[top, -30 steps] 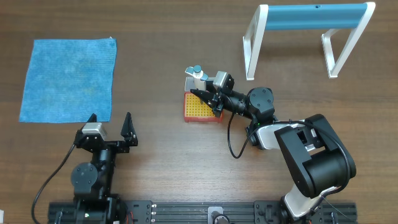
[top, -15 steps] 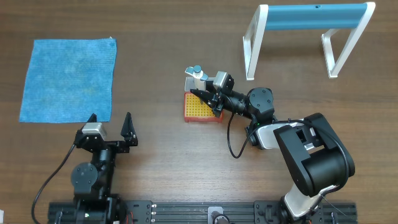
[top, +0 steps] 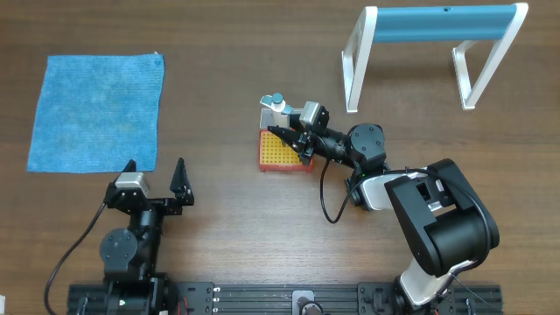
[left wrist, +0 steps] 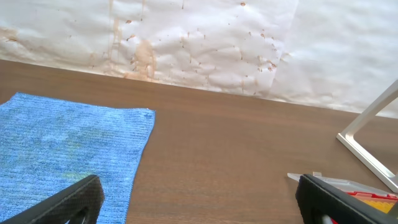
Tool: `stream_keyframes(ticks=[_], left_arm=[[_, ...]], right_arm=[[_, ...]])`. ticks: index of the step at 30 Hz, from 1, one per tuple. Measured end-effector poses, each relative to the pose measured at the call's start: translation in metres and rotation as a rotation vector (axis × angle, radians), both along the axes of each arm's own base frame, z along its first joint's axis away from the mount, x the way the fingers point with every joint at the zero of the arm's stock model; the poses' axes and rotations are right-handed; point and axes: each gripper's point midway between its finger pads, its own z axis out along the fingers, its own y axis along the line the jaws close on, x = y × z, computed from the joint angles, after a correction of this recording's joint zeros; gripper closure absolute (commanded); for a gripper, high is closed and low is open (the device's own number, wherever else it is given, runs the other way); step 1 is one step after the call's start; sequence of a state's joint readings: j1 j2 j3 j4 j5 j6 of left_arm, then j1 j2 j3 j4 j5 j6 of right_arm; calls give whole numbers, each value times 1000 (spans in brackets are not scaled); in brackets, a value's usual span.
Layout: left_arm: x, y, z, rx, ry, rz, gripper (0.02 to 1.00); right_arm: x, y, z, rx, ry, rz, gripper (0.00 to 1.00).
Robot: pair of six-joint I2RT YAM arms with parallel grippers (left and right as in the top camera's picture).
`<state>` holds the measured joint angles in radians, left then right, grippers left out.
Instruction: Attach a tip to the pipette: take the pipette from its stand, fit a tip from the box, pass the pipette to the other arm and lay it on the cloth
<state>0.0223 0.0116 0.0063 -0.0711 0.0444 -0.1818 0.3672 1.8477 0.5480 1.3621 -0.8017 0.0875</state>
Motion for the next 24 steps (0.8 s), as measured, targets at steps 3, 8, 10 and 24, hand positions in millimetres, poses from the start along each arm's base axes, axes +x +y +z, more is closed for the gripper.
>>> stream_keyframes(ticks=[3, 8, 10, 24], left_arm=[[0, 0, 0, 0, 0, 0, 20], [0, 0, 0, 0, 0, 0, 20], [0, 0, 0, 0, 0, 0, 20], [0, 0, 0, 0, 0, 0, 20]], right_arm=[[0, 0, 0, 0, 0, 0, 923], [-1, 0, 1, -2, 7, 1, 925], [-1, 0, 3, 0, 8, 1, 925], [-4, -1, 66, 29, -38, 2, 925]])
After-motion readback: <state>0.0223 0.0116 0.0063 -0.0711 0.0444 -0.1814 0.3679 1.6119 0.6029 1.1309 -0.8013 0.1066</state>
